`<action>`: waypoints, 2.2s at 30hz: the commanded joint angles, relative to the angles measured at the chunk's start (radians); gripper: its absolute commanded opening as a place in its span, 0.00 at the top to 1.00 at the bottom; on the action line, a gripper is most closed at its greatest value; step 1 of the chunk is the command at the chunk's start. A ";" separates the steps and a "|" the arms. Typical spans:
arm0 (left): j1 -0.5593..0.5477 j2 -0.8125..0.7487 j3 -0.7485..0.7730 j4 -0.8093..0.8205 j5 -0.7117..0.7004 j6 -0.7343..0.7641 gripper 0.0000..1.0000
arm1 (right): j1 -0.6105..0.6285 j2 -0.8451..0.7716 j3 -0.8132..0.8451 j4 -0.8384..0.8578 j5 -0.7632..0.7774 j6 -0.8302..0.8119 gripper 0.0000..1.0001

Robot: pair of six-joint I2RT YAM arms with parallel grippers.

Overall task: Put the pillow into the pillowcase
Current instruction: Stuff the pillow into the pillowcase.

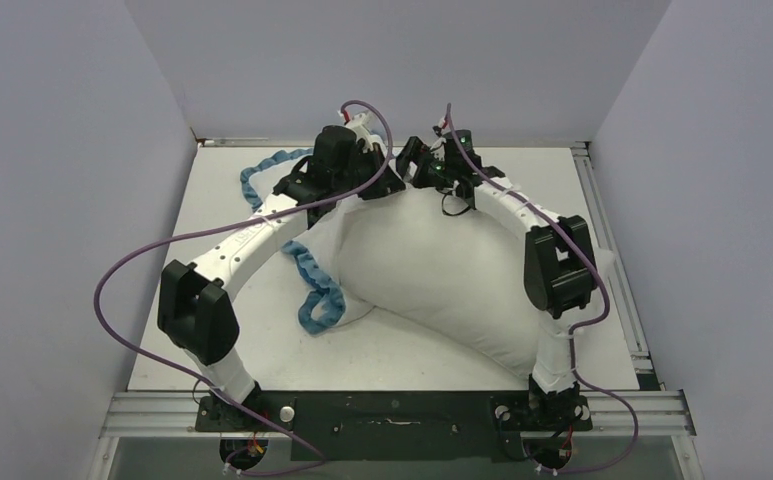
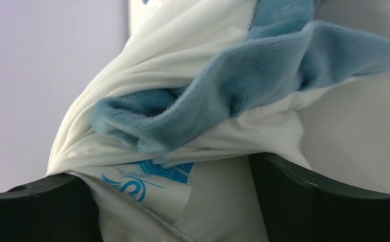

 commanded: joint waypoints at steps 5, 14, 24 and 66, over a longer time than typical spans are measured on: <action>0.012 0.037 0.008 0.075 0.140 -0.106 1.00 | -0.082 -0.215 0.110 -0.543 0.361 -0.387 0.10; 0.017 0.091 0.049 0.122 0.180 -0.140 1.00 | -0.119 -0.322 0.193 -0.658 0.357 -0.506 0.10; 0.050 0.100 0.080 0.306 0.224 -0.312 1.00 | -0.058 -0.405 0.112 -0.769 0.247 -0.642 0.10; -0.013 -0.087 -0.063 -0.274 -0.200 0.280 0.22 | -0.037 -0.264 -0.145 -0.168 -0.054 -0.220 0.91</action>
